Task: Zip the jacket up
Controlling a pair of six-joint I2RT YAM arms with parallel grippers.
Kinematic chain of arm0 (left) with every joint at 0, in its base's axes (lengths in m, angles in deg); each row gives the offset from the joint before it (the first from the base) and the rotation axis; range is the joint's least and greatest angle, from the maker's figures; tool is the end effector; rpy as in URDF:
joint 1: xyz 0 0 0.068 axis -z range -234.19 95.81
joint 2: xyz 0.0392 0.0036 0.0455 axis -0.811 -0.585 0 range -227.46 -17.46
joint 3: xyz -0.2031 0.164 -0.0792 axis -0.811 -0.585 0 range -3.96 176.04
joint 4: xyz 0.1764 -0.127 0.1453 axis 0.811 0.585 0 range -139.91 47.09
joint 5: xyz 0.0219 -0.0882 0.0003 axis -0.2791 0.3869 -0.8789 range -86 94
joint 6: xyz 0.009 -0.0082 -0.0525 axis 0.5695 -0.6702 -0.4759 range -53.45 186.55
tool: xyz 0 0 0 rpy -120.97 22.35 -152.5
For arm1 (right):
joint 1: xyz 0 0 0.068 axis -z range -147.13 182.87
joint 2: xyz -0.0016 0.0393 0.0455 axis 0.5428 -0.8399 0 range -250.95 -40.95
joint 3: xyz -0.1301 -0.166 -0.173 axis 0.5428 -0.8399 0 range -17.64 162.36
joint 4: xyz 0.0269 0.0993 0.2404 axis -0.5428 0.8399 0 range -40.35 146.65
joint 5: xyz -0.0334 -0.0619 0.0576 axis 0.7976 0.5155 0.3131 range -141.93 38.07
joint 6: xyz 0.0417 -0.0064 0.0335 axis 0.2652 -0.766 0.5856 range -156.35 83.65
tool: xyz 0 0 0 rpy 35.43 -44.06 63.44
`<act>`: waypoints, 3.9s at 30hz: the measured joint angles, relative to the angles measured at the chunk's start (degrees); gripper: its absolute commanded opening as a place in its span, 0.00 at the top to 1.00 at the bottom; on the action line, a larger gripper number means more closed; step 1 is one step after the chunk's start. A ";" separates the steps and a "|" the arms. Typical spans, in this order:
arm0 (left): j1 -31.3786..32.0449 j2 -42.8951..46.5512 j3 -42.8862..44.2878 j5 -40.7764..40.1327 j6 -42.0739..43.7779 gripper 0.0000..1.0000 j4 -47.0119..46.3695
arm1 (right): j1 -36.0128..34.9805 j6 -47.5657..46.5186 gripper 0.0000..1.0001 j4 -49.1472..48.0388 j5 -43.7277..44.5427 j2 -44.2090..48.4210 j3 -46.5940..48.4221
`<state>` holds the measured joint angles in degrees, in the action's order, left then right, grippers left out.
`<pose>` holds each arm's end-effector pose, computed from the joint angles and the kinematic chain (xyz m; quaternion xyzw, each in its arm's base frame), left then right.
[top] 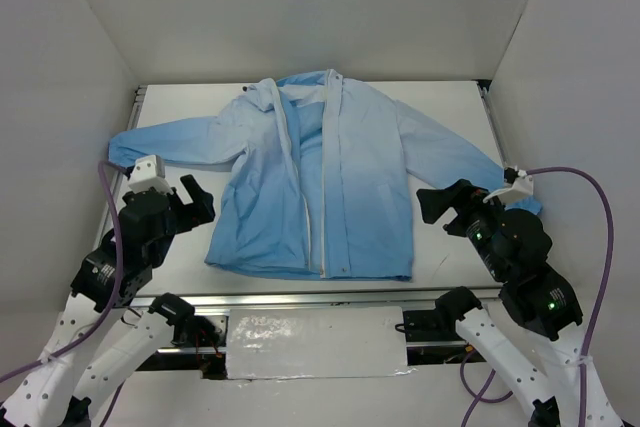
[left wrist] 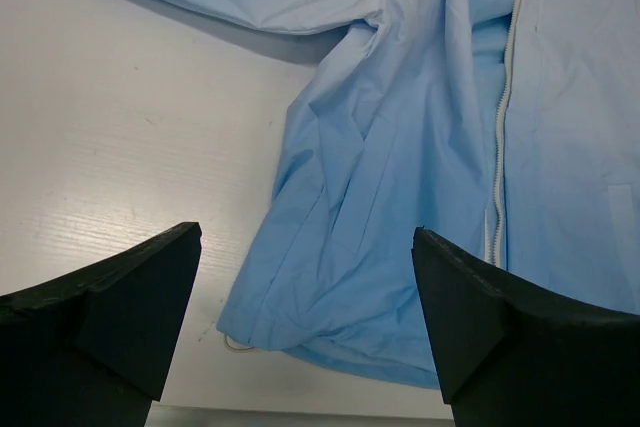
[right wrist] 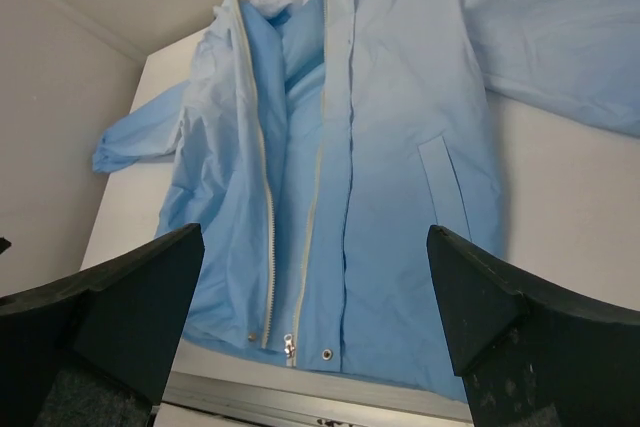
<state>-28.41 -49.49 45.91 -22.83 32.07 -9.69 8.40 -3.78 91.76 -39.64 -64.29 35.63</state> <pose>0.1051 -0.0328 0.3454 -0.1900 0.7961 -0.1050 0.5649 0.0635 0.0206 0.3695 0.1217 0.7669 0.2250 0.5885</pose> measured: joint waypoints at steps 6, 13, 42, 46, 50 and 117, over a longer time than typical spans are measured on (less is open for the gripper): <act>0.00 -1.16 0.00 0.09 0.00 0.01 0.00 | 0.00 0.63 0.00 -0.09 0.48 0.35 0.02; 0.00 -1.18 0.00 0.33 0.07 0.00 -0.02 | 0.04 -0.70 0.00 -6.08 -10.99 3.58 -3.58; 0.02 -2.99 0.00 3.54 1.51 0.01 -0.85 | -12.02 12.15 0.43 -37.92 -28.17 -47.98 -27.39; 0.02 -3.17 0.00 3.80 1.53 0.01 -0.85 | -12.33 13.25 0.46 -39.98 -27.69 -48.06 -28.63; 0.02 -3.34 0.00 4.24 1.53 0.01 -0.85 | -12.52 14.10 0.58 -42.60 -28.04 -49.64 -29.22; 18.73 -60.89 -12.11 48.59 -21.35 1.00 -74.55 | -12.90 17.94 0.80 -32.20 -17.92 -14.49 -32.85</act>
<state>-9.68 -110.38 33.80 25.76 10.72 -84.24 -4.49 14.17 59.56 -57.56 -78.78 2.78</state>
